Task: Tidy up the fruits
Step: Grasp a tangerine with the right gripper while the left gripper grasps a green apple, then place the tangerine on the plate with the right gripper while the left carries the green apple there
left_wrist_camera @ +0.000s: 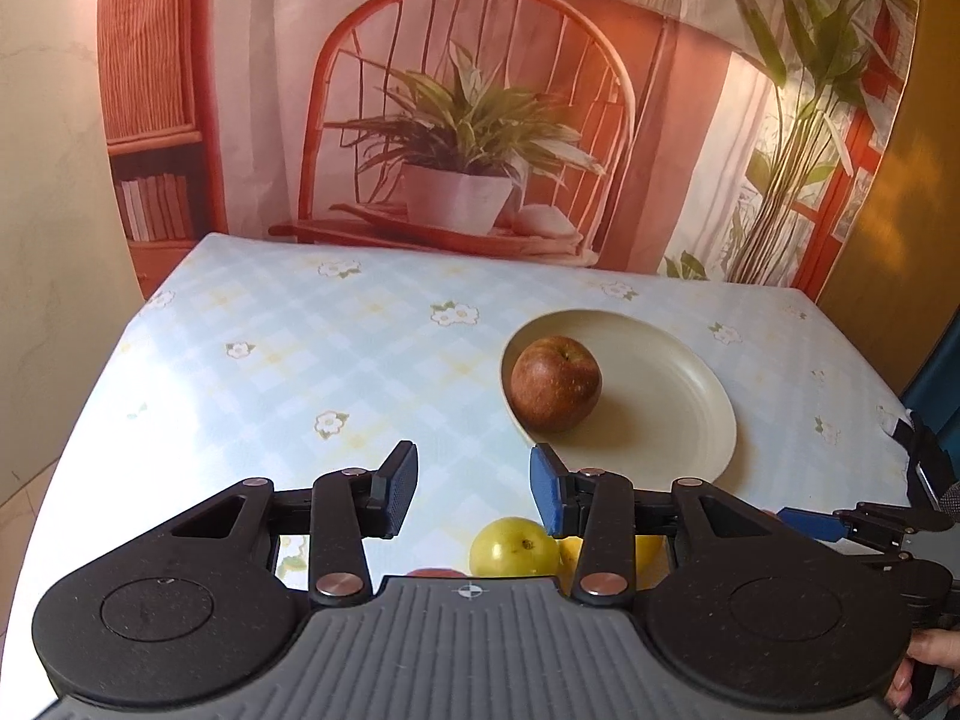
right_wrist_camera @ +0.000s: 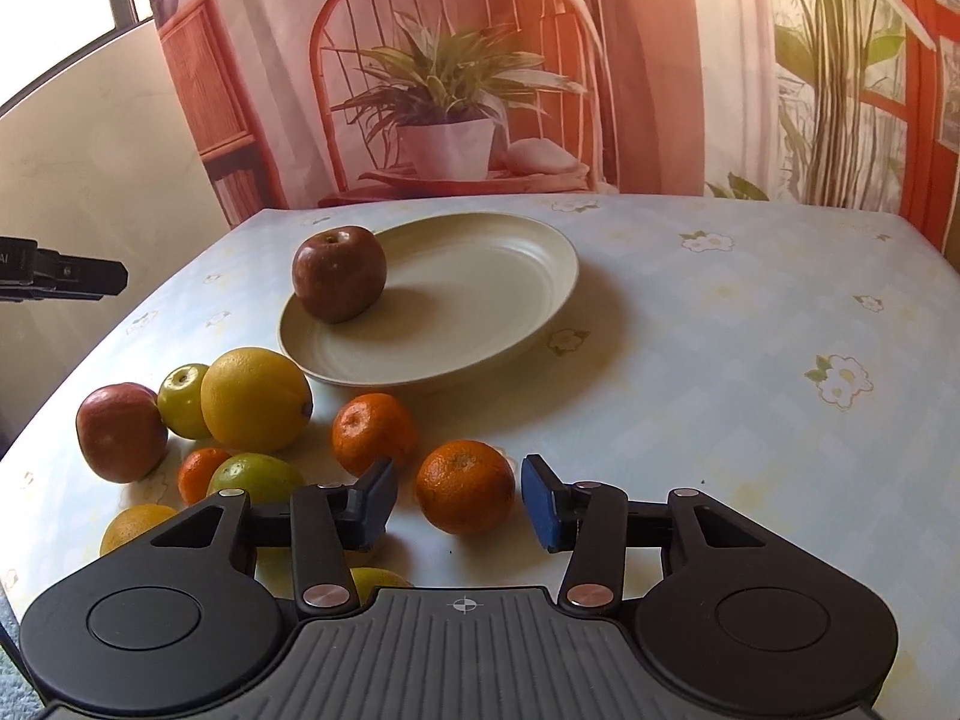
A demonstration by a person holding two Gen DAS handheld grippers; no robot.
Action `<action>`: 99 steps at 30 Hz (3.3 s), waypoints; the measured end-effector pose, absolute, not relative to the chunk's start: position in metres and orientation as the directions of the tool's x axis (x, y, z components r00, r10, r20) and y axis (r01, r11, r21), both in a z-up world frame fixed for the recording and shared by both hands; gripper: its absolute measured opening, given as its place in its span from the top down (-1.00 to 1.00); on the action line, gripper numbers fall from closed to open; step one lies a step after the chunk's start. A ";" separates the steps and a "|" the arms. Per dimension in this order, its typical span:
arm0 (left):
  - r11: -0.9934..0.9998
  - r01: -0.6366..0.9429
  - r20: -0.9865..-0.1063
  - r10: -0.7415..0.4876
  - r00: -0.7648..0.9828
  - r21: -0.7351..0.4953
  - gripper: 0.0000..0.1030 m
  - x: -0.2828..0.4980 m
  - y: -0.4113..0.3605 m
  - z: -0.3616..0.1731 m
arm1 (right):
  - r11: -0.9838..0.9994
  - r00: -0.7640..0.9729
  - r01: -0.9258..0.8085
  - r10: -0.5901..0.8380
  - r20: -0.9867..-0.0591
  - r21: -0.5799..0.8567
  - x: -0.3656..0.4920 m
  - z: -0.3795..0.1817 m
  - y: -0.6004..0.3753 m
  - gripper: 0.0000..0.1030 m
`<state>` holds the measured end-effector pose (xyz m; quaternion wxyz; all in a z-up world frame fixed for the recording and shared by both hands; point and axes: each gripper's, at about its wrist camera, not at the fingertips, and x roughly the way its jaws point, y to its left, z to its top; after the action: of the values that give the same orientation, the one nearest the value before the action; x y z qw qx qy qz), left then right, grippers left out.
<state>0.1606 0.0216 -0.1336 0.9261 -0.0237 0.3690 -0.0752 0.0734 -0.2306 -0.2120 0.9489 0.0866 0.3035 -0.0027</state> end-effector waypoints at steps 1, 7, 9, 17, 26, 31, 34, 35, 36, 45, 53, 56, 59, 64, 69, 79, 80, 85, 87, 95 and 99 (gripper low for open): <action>0.986 0.121 -0.694 -0.164 0.701 -0.111 0.12 0.163 0.023 -0.138 | 0.985 0.814 0.057 0.048 -0.579 0.162 0.074 -0.213 -0.230 0.21; 0.973 0.183 -0.750 -0.226 0.621 -0.142 0.00 0.176 0.025 -0.162 | 0.985 0.811 0.053 0.053 -0.583 0.163 0.074 -0.216 -0.232 0.34; 0.973 0.206 -0.759 -0.211 0.616 -0.103 0.00 0.179 0.024 -0.166 | 0.986 0.811 0.053 0.052 -0.583 0.161 0.074 -0.216 -0.232 0.34; 0.933 0.359 -0.786 -0.236 0.572 -0.019 -0.01 0.183 0.011 -0.172 | 0.985 0.816 0.057 0.047 -0.576 0.161 0.074 -0.214 -0.236 0.35; 0.902 0.432 -0.828 -0.250 0.502 -0.010 -0.01 0.194 -0.001 -0.179 | 0.986 0.827 0.058 0.040 -0.560 0.155 0.073 -0.207 -0.235 0.35; 0.895 0.445 -0.847 -0.227 0.481 0.012 -0.01 0.196 -0.005 -0.183 | 0.986 0.832 0.056 0.040 -0.554 0.156 0.073 -0.206 -0.236 0.35; 0.886 0.463 -0.860 -0.222 0.460 0.019 -0.01 0.198 -0.009 -0.185 | 0.986 0.832 0.056 0.040 -0.554 0.156 0.072 -0.206 -0.236 0.35; 0.883 0.470 -0.864 -0.222 0.453 0.019 -0.01 0.199 -0.011 -0.187 | 0.986 0.832 0.057 0.040 -0.554 0.157 0.073 -0.206 -0.236 0.35; 0.881 0.473 -0.868 -0.217 0.447 0.024 -0.01 0.200 -0.012 -0.188 | 0.986 0.832 0.057 0.040 -0.554 0.156 0.073 -0.206 -0.236 0.35; 0.873 0.483 -0.867 -0.188 0.462 0.068 0.06 0.198 -0.018 -0.192 | 0.986 0.834 0.055 0.040 -0.551 0.155 0.073 -0.204 -0.238 0.35; 0.905 0.424 -0.815 -0.218 0.537 0.037 0.06 0.192 -0.003 -0.168 | 0.989 0.839 0.041 0.042 -0.542 0.141 0.072 -0.199 -0.239 0.35; 0.910 0.413 -0.790 -0.240 0.564 0.019 0.06 0.192 -0.002 -0.159 | 0.990 0.843 0.040 0.039 -0.536 0.134 0.074 -0.195 -0.240 0.35; 0.913 0.408 -0.773 -0.259 0.579 0.001 0.06 0.197 -0.006 -0.153 | 0.991 0.850 0.029 0.043 -0.526 0.128 0.078 -0.188 -0.242 0.35; 0.920 0.391 -0.761 -0.278 0.586 -0.035 0.06 0.212 -0.020 -0.156 | 0.995 0.856 -0.005 0.057 -0.513 0.100 0.094 -0.173 -0.250 0.35; 0.919 0.385 -0.782 -0.298 0.548 -0.081 0.06 0.233 -0.034 -0.173 | 0.998 0.848 -0.045 0.061 -0.526 0.043 0.123 -0.168 -0.257 0.35; 0.916 0.394 -0.791 -0.299 0.533 -0.081 0.06 0.252 -0.050 -0.186 | 0.995 0.832 -0.098 0.083 -0.548 0.002 0.180 -0.177 -0.269 0.35; 0.916 0.395 -0.793 -0.295 0.533 -0.075 0.06 0.253 -0.051 -0.187 | 0.995 0.830 -0.102 0.084 -0.551 -0.002 0.184 -0.179 -0.270 0.35; 0.912 0.406 -0.802 -0.280 0.527 -0.051 0.06 0.257 -0.054 -0.193 | 0.992 0.824 -0.116 0.074 -0.562 -0.040 0.203 -0.185 -0.270 0.35; 0.909 0.415 -0.802 -0.276 0.529 -0.039 0.06 0.256 -0.055 -0.193 | 0.992 0.823 -0.118 0.068 -0.564 -0.054 0.210 -0.188 -0.269 0.35; 0.905 0.425 -0.811 -0.257 0.525 -0.012 0.06 0.262 -0.060 -0.198 | 0.987 0.815 -0.118 0.034 -0.578 -0.109 0.228 -0.198 -0.262 0.34; 0.905 0.426 -0.812 -0.258 0.524 -0.012 0.05 0.263 -0.060 -0.199 | 0.984 0.816 -0.117 0.020 -0.578 -0.132 0.228 -0.198 -0.260 0.33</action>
<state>0.2628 -0.0597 -0.1990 0.8678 0.0944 0.4463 -0.1970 0.2276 -0.2597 -0.1980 0.9493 -0.0808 0.3015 0.0361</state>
